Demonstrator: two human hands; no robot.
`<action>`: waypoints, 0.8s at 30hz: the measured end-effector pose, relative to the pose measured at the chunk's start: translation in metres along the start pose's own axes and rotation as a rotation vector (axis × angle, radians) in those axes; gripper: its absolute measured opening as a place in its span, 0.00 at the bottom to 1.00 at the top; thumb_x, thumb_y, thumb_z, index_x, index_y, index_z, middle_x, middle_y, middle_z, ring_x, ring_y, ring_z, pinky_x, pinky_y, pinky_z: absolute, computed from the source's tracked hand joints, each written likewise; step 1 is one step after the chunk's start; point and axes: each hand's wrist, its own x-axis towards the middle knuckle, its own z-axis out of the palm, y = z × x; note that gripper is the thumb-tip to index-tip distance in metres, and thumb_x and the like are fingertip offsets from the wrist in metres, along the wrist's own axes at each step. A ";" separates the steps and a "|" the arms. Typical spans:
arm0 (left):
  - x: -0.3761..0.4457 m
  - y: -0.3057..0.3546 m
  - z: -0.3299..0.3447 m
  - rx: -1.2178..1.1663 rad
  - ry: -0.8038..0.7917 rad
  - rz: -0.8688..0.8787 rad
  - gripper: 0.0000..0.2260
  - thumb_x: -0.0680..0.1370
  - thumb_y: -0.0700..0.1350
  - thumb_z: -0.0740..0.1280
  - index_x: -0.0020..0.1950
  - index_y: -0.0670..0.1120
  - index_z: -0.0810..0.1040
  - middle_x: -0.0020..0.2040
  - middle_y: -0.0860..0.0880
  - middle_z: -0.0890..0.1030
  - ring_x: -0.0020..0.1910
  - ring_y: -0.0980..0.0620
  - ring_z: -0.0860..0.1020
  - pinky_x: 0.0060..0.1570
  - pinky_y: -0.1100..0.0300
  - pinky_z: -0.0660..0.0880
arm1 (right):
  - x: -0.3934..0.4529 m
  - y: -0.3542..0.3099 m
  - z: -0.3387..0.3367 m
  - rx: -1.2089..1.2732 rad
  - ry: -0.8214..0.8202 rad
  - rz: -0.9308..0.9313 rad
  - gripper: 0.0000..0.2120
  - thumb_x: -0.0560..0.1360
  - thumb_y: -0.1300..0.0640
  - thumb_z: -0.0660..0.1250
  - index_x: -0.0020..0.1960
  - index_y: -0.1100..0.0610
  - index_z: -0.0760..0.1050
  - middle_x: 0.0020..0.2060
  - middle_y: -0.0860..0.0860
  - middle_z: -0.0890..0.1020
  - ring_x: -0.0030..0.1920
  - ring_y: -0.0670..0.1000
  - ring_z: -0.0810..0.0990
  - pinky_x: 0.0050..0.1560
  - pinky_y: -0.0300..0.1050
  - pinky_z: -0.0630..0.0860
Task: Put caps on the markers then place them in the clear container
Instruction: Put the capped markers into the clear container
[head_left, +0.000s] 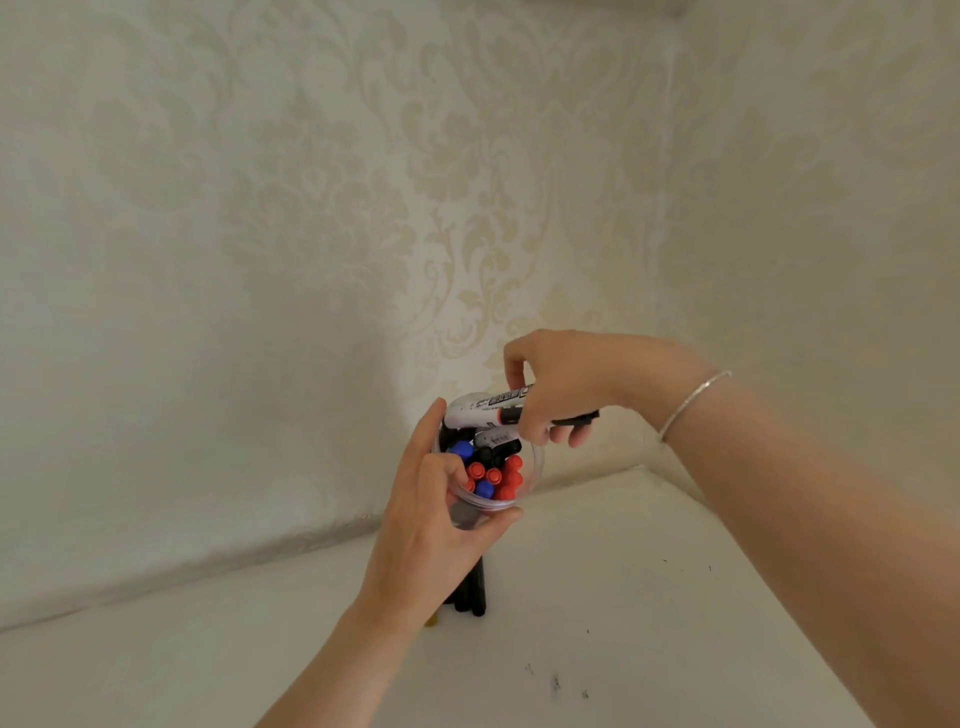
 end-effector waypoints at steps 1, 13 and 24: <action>0.000 0.000 0.000 -0.005 0.008 -0.006 0.22 0.66 0.53 0.76 0.48 0.49 0.65 0.75 0.45 0.62 0.71 0.60 0.65 0.56 0.62 0.77 | 0.000 0.002 0.000 0.029 0.026 -0.008 0.17 0.65 0.67 0.70 0.51 0.60 0.71 0.32 0.55 0.80 0.28 0.53 0.78 0.31 0.42 0.78; 0.002 0.003 -0.002 -0.031 0.044 0.022 0.20 0.67 0.54 0.74 0.48 0.49 0.65 0.75 0.48 0.61 0.72 0.55 0.65 0.60 0.62 0.75 | -0.010 0.001 -0.006 0.012 0.124 -0.029 0.13 0.67 0.65 0.69 0.51 0.60 0.79 0.31 0.55 0.81 0.20 0.47 0.78 0.26 0.35 0.75; 0.006 0.003 -0.002 -0.023 0.057 0.044 0.20 0.69 0.56 0.73 0.47 0.48 0.65 0.74 0.46 0.61 0.74 0.52 0.64 0.62 0.61 0.74 | -0.016 0.000 -0.007 -0.045 0.135 -0.117 0.15 0.67 0.64 0.69 0.53 0.55 0.80 0.32 0.53 0.81 0.28 0.47 0.78 0.24 0.36 0.73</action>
